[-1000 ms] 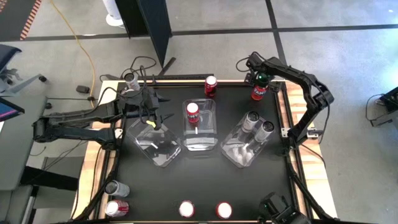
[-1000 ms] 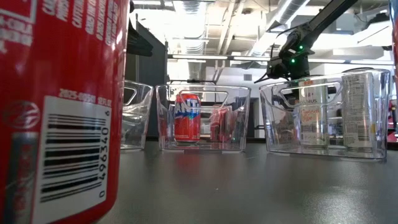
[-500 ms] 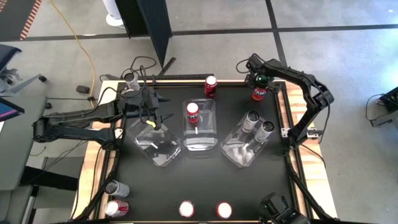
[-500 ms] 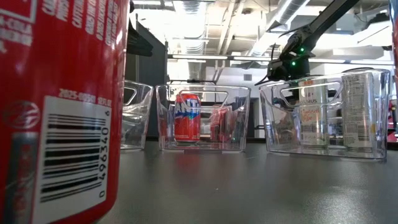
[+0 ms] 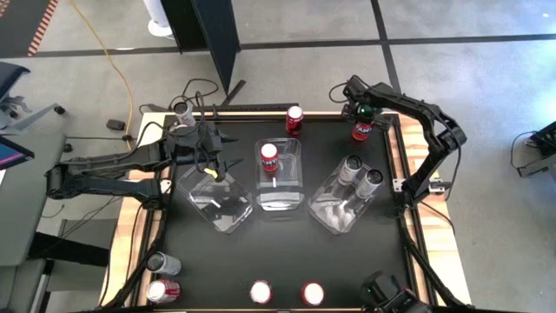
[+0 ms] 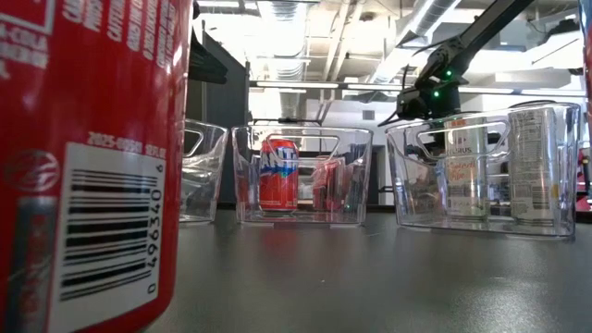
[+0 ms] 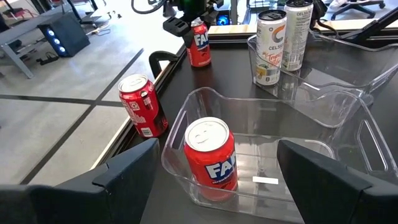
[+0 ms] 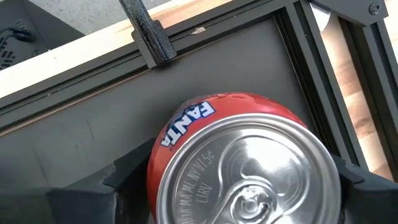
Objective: Sort soda cans
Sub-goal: Put the top right orange soda can into the center transparent bin
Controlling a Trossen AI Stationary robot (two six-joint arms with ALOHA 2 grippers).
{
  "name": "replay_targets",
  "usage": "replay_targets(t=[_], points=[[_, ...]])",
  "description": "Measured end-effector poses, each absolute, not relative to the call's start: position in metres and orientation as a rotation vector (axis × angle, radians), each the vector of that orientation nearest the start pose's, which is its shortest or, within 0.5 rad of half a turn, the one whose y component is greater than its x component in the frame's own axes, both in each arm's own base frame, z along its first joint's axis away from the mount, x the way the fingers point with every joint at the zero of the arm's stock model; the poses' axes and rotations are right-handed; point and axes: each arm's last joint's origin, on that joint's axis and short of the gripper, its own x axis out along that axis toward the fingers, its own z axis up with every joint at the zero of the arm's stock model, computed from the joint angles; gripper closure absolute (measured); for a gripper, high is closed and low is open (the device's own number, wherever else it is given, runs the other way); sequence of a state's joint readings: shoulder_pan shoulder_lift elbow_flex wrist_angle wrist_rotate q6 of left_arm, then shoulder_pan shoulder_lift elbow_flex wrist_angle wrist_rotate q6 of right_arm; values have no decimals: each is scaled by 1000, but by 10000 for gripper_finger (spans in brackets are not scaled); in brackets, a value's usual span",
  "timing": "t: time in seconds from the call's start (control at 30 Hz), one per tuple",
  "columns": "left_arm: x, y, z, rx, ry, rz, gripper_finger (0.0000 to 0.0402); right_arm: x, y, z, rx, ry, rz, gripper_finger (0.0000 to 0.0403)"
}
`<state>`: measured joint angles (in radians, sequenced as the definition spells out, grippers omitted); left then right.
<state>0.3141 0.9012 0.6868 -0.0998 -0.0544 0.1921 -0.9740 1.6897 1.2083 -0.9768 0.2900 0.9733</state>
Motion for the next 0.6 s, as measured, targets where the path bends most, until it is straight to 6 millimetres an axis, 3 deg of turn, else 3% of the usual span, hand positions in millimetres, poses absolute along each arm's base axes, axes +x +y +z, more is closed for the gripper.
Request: replay_targets(t=[0.6], points=[[190,63,287,147,347,335,81,183,-246,215,1108,903,-1622,96]])
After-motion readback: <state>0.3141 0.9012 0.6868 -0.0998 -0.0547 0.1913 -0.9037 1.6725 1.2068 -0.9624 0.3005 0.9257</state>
